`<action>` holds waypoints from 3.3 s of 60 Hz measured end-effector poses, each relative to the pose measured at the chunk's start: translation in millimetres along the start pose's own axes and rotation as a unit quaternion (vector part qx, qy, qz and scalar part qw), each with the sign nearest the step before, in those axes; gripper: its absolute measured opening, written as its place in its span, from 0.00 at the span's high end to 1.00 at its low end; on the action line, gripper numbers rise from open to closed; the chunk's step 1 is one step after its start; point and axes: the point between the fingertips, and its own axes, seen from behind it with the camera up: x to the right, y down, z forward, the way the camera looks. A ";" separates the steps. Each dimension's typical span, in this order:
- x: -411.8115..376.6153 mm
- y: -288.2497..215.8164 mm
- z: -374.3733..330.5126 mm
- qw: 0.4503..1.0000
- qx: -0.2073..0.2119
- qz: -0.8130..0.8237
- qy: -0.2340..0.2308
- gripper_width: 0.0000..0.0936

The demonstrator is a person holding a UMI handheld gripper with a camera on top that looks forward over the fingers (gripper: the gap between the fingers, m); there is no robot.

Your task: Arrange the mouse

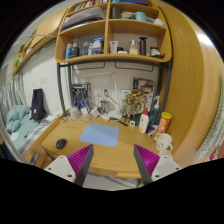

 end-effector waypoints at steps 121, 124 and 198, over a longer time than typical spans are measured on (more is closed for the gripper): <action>-364.1 139.1 316.5 0.985 -0.168 0.031 0.004 0.70; -364.6 122.9 314.7 0.987 -0.159 0.023 0.001 0.70; -98.2 65.2 460.9 0.985 -0.154 0.063 0.046 0.62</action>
